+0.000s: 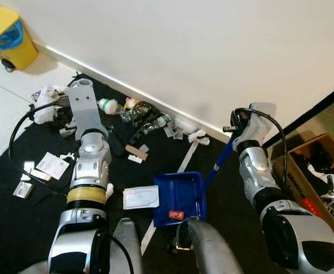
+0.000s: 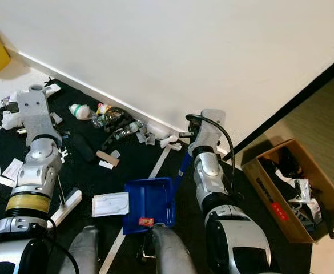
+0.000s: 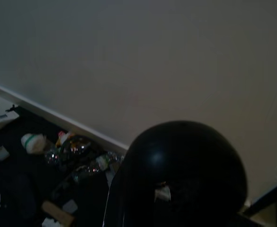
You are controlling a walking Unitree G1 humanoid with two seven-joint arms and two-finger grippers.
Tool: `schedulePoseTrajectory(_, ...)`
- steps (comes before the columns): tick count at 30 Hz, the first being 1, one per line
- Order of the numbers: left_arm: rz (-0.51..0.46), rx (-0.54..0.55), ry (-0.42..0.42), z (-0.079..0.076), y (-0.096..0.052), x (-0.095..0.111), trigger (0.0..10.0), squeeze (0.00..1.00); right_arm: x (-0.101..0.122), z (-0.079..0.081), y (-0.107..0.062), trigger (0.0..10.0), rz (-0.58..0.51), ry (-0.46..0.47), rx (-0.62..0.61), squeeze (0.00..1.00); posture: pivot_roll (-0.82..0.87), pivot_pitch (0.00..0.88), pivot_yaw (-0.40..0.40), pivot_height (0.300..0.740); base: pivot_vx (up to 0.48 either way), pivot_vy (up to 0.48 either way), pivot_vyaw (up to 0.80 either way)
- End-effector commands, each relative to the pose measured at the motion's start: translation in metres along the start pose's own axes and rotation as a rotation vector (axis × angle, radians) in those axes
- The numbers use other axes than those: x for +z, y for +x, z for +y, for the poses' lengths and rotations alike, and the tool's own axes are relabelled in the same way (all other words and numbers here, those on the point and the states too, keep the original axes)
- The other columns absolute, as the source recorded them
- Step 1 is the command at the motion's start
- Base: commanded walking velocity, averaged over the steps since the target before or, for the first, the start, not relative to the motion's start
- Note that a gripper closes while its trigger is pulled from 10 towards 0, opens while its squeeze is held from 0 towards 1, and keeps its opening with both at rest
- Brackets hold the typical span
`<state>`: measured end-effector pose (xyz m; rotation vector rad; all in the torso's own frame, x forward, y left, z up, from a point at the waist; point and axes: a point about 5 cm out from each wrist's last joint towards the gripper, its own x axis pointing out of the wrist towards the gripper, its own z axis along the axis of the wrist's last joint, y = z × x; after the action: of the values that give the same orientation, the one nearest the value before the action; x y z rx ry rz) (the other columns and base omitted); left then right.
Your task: Sweep floor
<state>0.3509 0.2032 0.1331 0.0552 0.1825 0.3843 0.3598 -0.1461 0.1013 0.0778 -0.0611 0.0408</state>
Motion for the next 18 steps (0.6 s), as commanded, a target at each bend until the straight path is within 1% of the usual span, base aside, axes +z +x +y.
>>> schedulePoseTrajectory(1, 0.087, -0.049, -0.037, -0.016, -0.006, -0.019, 10.0, 0.00, -0.018, -0.001, -0.009, 10.0, 0.089, 0.011, 0.006, 0.00, 0.02, 0.230, -0.085, 0.740, 0.000, 0.000, 0.00)
schedulePoseTrajectory(2, 0.086, -0.060, -0.035, -0.020, -0.006, -0.019, 10.0, 0.00, -0.018, -0.002, -0.009, 10.0, 0.088, 0.010, 0.004, 0.00, 0.02, 0.230, -0.085, 0.740, 0.000, 0.000, 0.00)
schedulePoseTrajectory(5, 0.121, -0.066, -0.020, -0.032, -0.010, -0.028, 10.0, 0.00, -0.019, -0.004, -0.010, 10.0, 0.088, 0.007, -0.005, 0.00, 0.01, 0.238, -0.079, 0.740, 0.000, 0.000, 0.00)
schedulePoseTrajectory(8, 0.136, -0.036, -0.023, -0.037, -0.011, -0.036, 10.0, 0.00, -0.020, -0.006, -0.011, 10.0, 0.088, 0.006, -0.009, 0.00, 0.01, 0.235, -0.080, 0.740, 0.000, 0.000, 0.00)
schedulePoseTrajectory(9, 0.136, -0.036, -0.023, -0.037, -0.011, -0.036, 10.0, 0.00, -0.020, -0.006, -0.011, 10.0, 0.088, 0.006, -0.009, 0.00, 0.01, 0.235, -0.080, 0.740, 0.000, 0.000, 0.00)
schedulePoseTrajectory(10, 0.138, -0.021, -0.044, -0.040, -0.011, -0.037, 10.0, 0.00, -0.020, -0.006, -0.011, 10.0, 0.088, 0.006, -0.009, 0.00, 0.01, 0.230, -0.080, 0.740, 0.000, 0.000, 0.00)
schedulePoseTrajectory(13, 0.097, -0.041, -0.132, -0.059, -0.009, -0.024, 10.0, 0.00, -0.018, -0.009, -0.010, 10.0, 0.086, -0.001, -0.010, 0.00, 0.00, 0.236, -0.085, 0.740, 0.000, 0.000, 0.00)
schedulePoseTrajectory(14, 0.072, -0.060, -0.163, -0.068, -0.008, -0.014, 10.0, 0.00, -0.018, -0.009, -0.010, 10.0, 0.086, -0.003, -0.010, 0.00, 0.00, 0.232, -0.086, 0.740, 0.000, 0.000, 0.00)
schedulePoseTrajectory(15, 0.072, -0.060, -0.163, -0.068, -0.008, -0.014, 10.0, 0.00, -0.018, -0.009, -0.010, 10.0, 0.086, -0.003, -0.010, 0.00, 0.00, 0.232, -0.086, 0.740, 0.000, 0.000, 0.00)
schedulePoseTrajectory(18, 0.028, -0.117, -0.246, -0.089, -0.009, 0.013, 10.0, 0.00, -0.018, -0.010, -0.010, 10.0, 0.087, -0.006, -0.008, 0.00, 0.00, 0.229, -0.085, 0.740, 0.000, 0.000, 0.00)
